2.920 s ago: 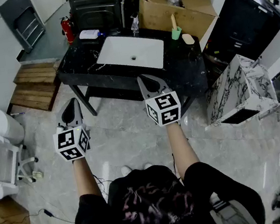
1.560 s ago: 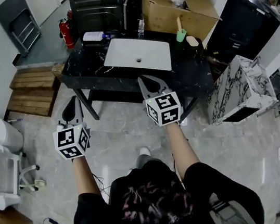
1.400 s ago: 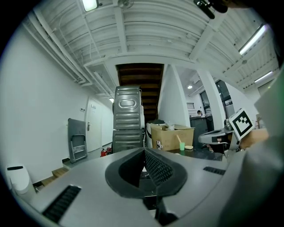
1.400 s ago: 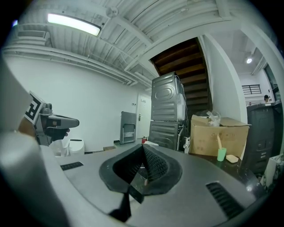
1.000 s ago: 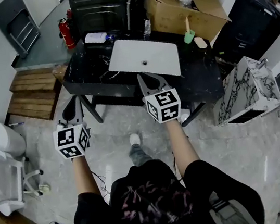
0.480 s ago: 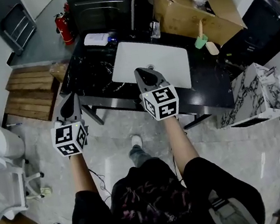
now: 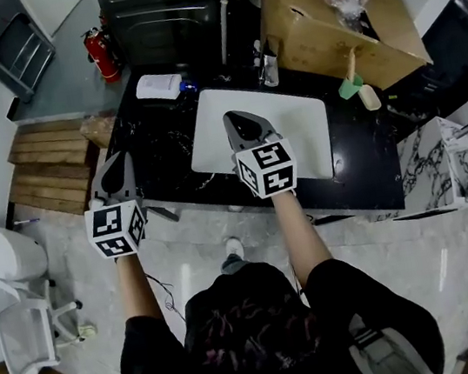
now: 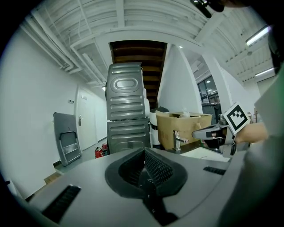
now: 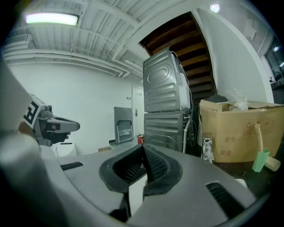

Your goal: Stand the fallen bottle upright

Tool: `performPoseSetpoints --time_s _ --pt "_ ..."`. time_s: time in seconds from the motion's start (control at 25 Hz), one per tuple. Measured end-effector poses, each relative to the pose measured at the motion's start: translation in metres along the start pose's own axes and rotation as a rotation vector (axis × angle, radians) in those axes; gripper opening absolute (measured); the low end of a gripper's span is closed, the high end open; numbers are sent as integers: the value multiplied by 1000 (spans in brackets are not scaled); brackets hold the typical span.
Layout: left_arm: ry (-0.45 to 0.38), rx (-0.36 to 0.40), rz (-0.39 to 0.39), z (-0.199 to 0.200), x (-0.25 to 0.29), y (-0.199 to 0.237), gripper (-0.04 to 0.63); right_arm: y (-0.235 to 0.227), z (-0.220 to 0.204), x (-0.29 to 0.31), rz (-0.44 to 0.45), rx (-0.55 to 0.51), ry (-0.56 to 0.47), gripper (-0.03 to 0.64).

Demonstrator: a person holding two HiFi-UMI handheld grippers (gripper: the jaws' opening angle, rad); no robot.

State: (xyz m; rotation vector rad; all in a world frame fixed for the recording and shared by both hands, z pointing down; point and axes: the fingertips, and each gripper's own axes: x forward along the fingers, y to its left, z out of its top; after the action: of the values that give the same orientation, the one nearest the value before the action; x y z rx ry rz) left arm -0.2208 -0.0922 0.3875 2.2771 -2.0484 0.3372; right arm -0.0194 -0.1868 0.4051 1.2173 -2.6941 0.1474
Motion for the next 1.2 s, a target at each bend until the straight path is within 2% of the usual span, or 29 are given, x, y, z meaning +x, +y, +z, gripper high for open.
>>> performPoseSetpoints --time_s 0.68,1.2 --pt "30 44 -84 9 86 1 15 -43 6 53 -28 13 9 11" --pt "66 31 -183 -6 166 28 15 -69 1 113 -110 20 49 11"
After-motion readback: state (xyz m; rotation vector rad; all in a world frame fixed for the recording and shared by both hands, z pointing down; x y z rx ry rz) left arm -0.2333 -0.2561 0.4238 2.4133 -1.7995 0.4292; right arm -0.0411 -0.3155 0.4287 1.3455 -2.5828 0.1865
